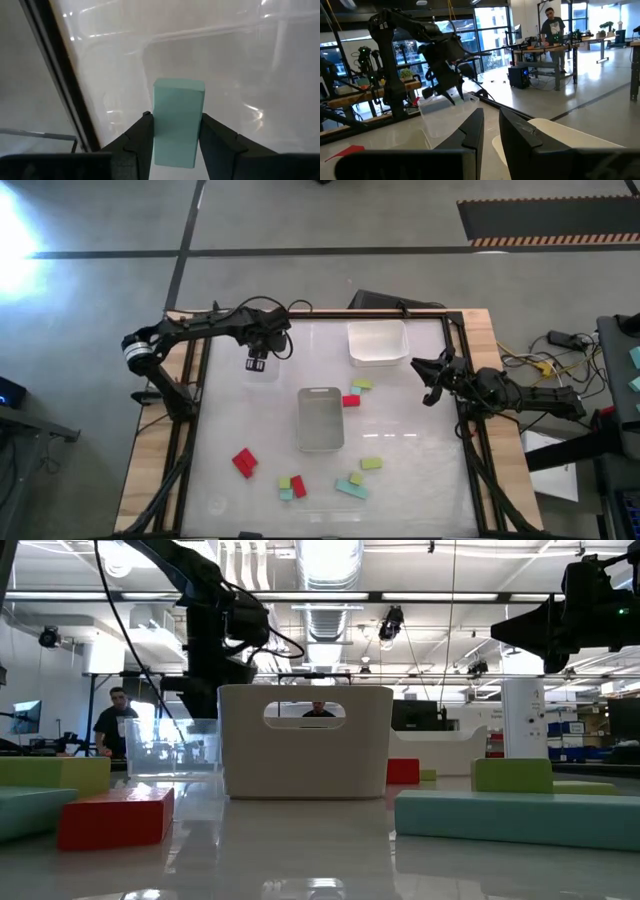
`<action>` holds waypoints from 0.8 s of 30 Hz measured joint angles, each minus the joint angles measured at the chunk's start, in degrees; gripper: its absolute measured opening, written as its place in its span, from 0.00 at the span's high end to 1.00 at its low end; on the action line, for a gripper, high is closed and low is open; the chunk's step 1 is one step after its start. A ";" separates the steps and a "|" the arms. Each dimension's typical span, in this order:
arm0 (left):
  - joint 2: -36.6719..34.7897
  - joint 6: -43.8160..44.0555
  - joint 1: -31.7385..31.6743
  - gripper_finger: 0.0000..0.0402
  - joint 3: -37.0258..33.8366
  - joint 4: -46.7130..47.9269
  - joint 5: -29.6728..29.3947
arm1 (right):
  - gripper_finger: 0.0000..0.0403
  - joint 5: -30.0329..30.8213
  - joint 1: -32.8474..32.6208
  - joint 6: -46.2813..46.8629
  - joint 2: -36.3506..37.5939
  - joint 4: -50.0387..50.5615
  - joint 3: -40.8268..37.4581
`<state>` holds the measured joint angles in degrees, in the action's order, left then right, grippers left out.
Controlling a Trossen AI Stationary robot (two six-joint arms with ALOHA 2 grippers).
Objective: Sort & place blocks by color
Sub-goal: Put the blue block into the transparent bin
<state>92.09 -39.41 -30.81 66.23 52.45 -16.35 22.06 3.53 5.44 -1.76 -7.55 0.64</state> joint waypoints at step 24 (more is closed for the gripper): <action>-0.02 1.65 -0.33 0.58 -7.13 -10.53 -4.38 | 0.87 0.02 -0.01 0.10 0.00 0.00 -0.02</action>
<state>92.07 -37.76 -31.13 59.10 41.92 -20.73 22.08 3.51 5.54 -1.76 -7.55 0.63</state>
